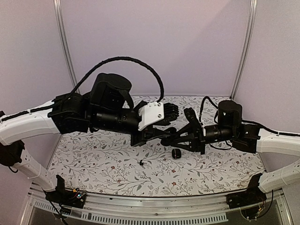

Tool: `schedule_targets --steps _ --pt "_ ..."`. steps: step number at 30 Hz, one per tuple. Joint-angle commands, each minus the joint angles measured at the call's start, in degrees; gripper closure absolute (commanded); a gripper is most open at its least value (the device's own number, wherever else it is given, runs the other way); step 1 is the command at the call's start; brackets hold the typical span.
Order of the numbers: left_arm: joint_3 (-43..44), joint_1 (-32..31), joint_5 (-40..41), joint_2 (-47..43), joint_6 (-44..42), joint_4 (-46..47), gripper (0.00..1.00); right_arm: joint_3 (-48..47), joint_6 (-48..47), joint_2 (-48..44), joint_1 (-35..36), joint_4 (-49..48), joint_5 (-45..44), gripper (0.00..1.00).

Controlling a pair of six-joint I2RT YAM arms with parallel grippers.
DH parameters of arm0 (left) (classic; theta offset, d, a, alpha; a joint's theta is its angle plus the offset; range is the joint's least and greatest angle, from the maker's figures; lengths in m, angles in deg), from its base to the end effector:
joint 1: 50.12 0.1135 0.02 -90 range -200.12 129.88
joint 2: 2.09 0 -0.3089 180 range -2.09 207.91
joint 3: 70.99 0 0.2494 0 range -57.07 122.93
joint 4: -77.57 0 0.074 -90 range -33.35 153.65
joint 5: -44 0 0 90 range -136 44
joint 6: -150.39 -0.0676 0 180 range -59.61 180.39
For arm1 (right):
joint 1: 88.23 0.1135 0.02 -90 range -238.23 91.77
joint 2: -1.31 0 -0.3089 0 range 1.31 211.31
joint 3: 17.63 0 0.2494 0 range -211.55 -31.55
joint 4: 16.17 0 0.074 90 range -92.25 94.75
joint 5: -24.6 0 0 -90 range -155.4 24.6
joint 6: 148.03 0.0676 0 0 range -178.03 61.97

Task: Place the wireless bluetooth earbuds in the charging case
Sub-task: Pick up the right earbud from the right side groove of the charging case.

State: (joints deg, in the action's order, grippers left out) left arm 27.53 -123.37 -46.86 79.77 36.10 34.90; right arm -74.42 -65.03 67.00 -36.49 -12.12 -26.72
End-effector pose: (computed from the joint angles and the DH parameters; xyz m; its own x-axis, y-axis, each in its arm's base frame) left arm 0.0977 -0.3282 0.4287 0.2803 0.4960 -0.8219 0.9282 0.0781 0.3637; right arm 0.1295 0.2325 0.3280 -0.0171 -0.1753 -0.9844 -0.9997 -0.0163 0.0202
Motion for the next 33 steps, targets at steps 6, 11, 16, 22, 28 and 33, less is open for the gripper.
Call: schedule_targets --steps 6,11,16,22,28,33 --pt "3.55 -0.77 2.5 5.2 -0.43 -6.05 0.79 -2.48 -1.43 0.98 0.46 4.18 -3.23 1.0" --pt "3.88 -0.51 3.94 6.02 -0.2 -6.46 0.83 -2.87 -1.85 1.02 0.93 5.02 -4.08 1.0" --pt "4.15 -0.42 5.0 6.89 -0.31 -6.93 0.83 -3.27 -2.13 1.37 1.31 5.87 -4.64 1.0" --pt "4.61 -0.36 5.7 7.8 -0.73 -7.02 0.84 -3.65 -2.31 1.34 1.65 6.47 -5.0 1.0" --pt "4.79 -0.32 6.88 8.81 -0.86 -7.02 0.85 -3.86 -2.87 1.68 2.29 7.09 -5.64 1.0" --pt "4.98 -0.28 7.63 9.53 -1.07 -7.57 0.86 -4.13 -3.42 1.73 2.81 7.6 -6.23 1.0"
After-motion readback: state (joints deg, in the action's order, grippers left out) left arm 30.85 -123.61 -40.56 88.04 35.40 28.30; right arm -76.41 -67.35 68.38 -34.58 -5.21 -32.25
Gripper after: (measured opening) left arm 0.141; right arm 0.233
